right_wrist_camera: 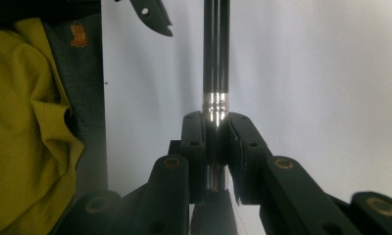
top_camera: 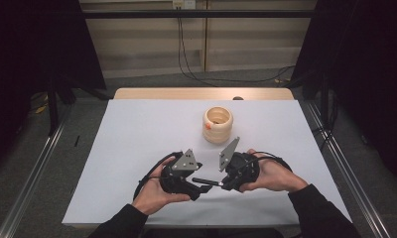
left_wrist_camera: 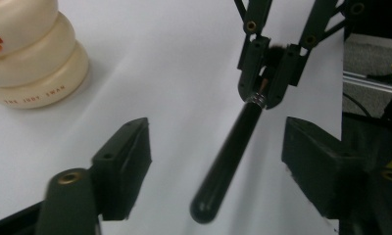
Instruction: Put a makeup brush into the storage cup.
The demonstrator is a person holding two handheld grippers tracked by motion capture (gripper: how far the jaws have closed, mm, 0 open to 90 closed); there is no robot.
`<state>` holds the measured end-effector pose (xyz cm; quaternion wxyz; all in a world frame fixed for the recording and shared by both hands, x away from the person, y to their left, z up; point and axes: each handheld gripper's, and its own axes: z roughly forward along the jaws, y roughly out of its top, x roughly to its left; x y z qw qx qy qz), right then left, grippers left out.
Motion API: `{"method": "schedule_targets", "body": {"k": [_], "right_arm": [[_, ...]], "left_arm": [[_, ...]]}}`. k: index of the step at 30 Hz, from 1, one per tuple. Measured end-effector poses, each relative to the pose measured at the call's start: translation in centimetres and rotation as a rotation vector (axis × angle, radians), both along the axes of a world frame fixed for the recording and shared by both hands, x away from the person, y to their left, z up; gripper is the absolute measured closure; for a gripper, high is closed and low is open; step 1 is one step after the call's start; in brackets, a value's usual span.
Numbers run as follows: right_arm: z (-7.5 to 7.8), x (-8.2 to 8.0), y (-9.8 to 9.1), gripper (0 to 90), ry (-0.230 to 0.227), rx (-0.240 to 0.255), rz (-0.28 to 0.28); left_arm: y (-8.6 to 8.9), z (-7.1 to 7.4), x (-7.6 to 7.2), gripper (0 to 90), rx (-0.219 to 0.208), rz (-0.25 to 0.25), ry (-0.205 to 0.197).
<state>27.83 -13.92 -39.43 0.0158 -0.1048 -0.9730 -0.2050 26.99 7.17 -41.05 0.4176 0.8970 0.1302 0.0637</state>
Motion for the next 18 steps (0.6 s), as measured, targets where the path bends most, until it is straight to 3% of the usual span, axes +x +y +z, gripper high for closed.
{"method": "schedule_targets", "body": {"k": [3,6,10,12,16,18], "right_arm": [[0.03,0.01,-0.01,78.8,0.005,0.002,-0.013],[-0.08,-0.09,0.18,78.8,0.007,-0.004,-0.004],[-0.33,-0.24,0.48,78.9,0.009,-0.017,0.015],[-0.39,-0.23,0.56,78.9,0.007,-0.015,0.027],[-0.43,-0.32,0.65,78.9,0.007,-0.017,0.029],[-0.48,-0.38,0.70,78.9,0.011,-0.020,0.038]], "left_arm": [[0.09,-0.11,-0.13,34.1,0.028,0.008,0.023],[0.18,-0.06,-0.14,40.2,0.047,-0.015,0.034],[0.02,-0.21,-0.17,45.9,0.121,-0.051,0.022],[-0.24,-0.45,-0.38,50.4,0.120,-0.057,0.037],[-0.50,-0.63,-0.41,52.1,0.159,-0.095,0.071],[-0.60,-0.77,-0.34,52.1,0.151,-0.108,0.086]]}}
